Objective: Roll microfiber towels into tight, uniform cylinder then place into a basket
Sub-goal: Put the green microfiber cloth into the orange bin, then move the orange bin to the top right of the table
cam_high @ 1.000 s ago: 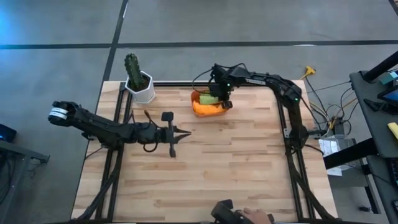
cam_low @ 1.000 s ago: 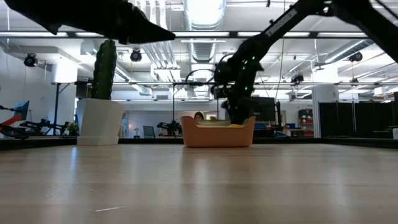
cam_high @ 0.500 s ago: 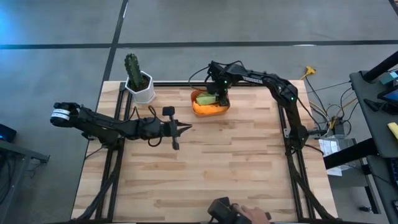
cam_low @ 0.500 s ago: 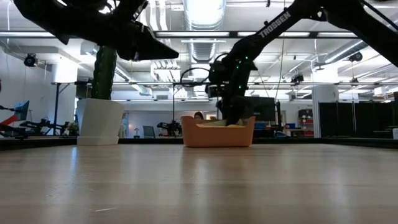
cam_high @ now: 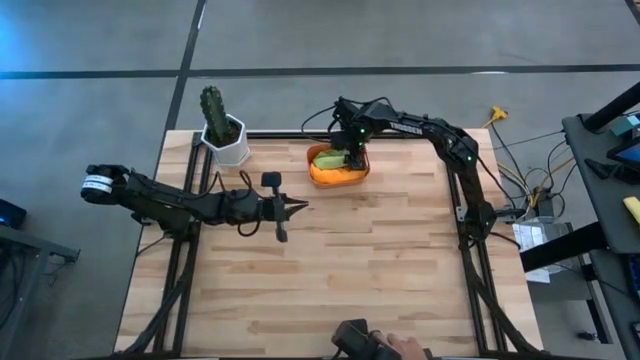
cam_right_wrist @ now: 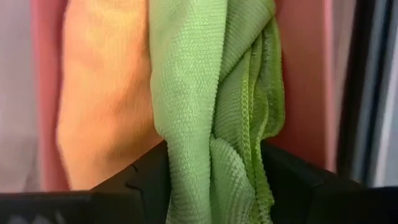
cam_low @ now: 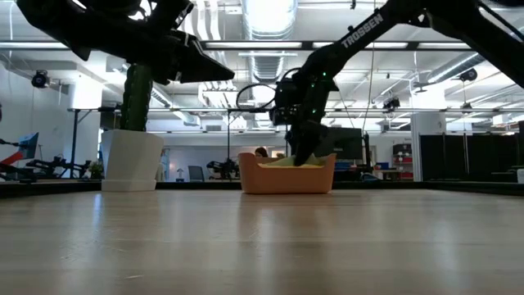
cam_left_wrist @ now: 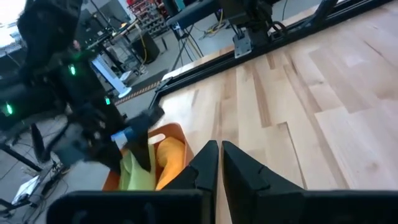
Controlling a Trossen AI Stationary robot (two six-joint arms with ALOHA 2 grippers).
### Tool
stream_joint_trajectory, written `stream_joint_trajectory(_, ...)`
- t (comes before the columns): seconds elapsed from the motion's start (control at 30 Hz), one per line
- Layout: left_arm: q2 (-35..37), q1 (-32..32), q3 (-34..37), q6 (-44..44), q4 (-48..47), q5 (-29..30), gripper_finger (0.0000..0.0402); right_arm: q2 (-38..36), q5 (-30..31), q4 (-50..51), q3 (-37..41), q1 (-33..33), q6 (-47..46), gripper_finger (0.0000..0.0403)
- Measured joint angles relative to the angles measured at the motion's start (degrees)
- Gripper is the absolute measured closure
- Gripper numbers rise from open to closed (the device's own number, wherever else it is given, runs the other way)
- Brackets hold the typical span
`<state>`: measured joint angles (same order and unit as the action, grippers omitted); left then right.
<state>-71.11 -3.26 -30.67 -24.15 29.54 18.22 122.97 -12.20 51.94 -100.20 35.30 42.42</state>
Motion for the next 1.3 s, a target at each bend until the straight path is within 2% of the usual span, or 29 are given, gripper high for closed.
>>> stream_joint_trajectory(0.17, 0.0, 0.21, -0.03, -0.27, 0.06, -0.61, 0.0395, 2.37, -0.36, -1.16, 0.11, -0.32, -2.39, 0.0202)
stream_joint_trajectory(0.4, 0.0, 0.34, 0.08, -0.3, 0.0, -2.05, 0.0395, 1.38, 0.23, 0.81, 0.11, -0.36, -4.84, 0.02)
stream_joint_trajectory(0.5, 0.0, 0.64, 0.08, -0.3, 0.0, -4.22, 0.0395, 0.37, 0.23, 0.99, 0.11, -0.47, -4.95, 0.0181)
stream_joint_trajectory(0.63, -0.02, 0.69, 0.1, -0.25, 0.0, -4.9, 0.0395, 0.27, 0.67, 0.98, 0.11, -0.54, -5.36, 0.0135)
stream_joint_trajectory(0.87, -0.02, 0.69, 0.12, -0.23, 0.0, -4.92, 0.0395, -0.22, 5.71, 1.68, 0.11, -0.52, -8.9, 0.0075)
stream_joint_trajectory(1.3, -0.02, 0.95, 0.68, -0.23, -0.02, -5.15, 0.0395, -4.69, 8.12, 3.5, -0.79, -0.41, -12.45, 0.0067)
